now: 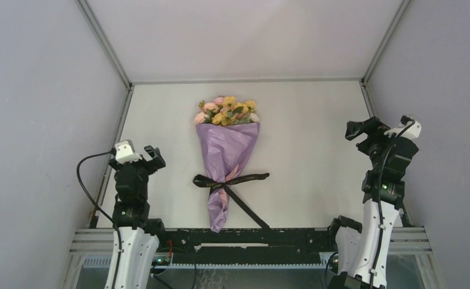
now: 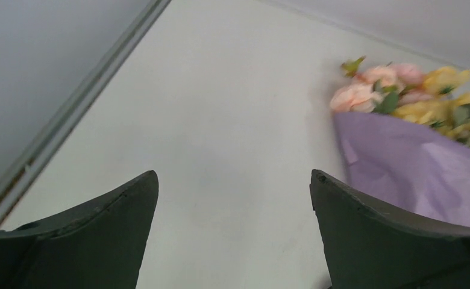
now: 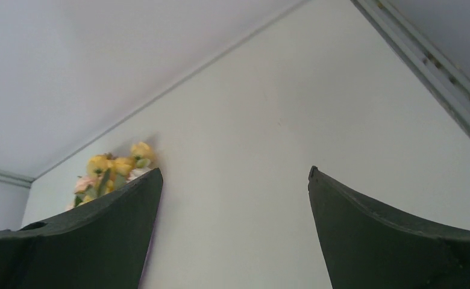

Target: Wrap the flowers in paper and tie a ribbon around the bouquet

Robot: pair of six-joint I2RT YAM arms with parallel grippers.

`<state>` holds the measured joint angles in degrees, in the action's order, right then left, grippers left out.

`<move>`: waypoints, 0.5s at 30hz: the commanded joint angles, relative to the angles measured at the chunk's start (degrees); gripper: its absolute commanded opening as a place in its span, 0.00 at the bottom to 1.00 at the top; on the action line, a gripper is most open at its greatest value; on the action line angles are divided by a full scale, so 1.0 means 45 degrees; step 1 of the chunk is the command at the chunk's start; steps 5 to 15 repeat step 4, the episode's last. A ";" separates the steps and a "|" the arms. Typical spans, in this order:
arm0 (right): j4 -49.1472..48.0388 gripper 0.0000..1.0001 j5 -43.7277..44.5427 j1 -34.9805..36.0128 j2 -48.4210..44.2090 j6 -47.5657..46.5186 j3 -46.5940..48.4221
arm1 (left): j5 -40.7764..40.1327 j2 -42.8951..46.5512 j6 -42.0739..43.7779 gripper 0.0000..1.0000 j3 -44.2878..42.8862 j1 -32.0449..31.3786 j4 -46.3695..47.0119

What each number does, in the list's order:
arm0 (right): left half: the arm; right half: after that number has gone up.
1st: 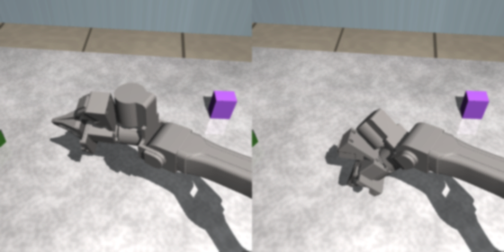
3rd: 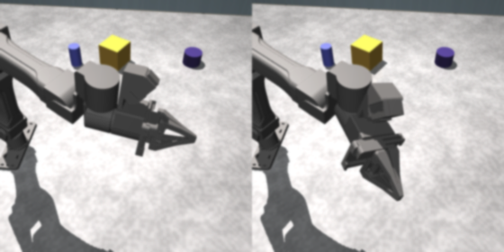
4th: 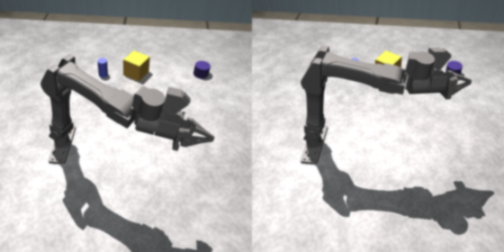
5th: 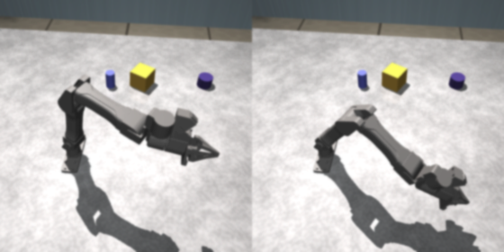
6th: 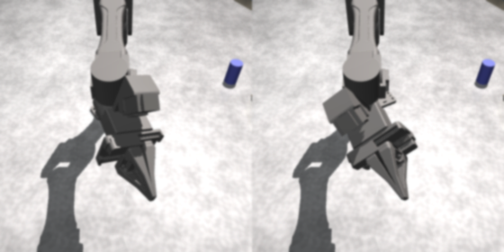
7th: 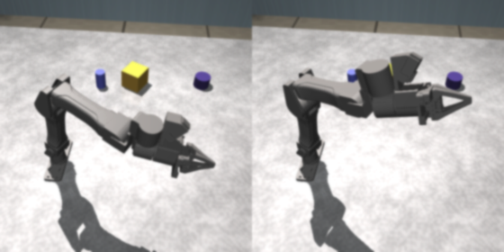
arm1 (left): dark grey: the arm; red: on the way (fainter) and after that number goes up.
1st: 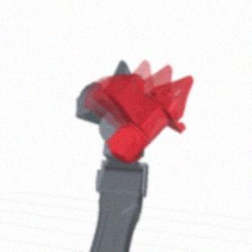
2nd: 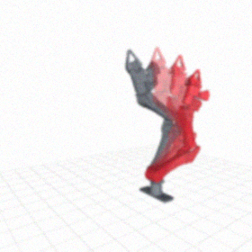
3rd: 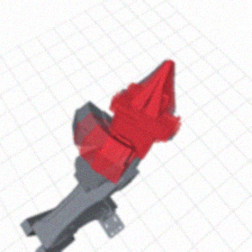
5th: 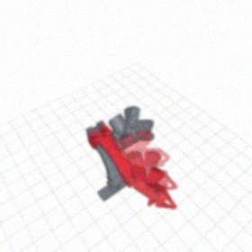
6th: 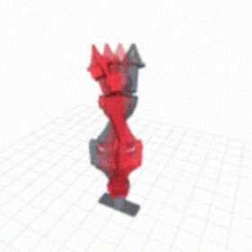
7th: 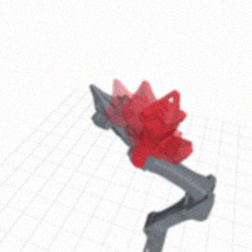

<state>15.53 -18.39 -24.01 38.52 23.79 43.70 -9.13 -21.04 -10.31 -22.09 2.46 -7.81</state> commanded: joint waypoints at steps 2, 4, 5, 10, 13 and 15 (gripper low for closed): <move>0.0157 0.99 0.1555 0.0076 -0.0643 0.0495 -0.0914 | -0.1800 0.0250 -0.1850 1.00 0.1539 0.0143 0.0635; 0.0186 1.00 0.1470 0.0100 -0.0934 0.0100 -0.1050 | -0.1551 0.0392 -0.1789 1.00 0.1650 0.0149 0.0786; 0.0186 1.00 0.1470 0.0100 -0.0934 0.0100 -0.1050 | -0.1551 0.0392 -0.1789 1.00 0.1650 0.0149 0.0786; 0.0186 1.00 0.1470 0.0100 -0.0934 0.0100 -0.1050 | -0.1551 0.0392 -0.1789 1.00 0.1650 0.0149 0.0786; 0.0186 1.00 0.1470 0.0100 -0.0934 0.0100 -0.1050 | -0.1551 0.0392 -0.1789 1.00 0.1650 0.0149 0.0786; 0.0186 1.00 0.1470 0.0100 -0.0934 0.0100 -0.1050 | -0.1551 0.0392 -0.1789 1.00 0.1650 0.0149 0.0786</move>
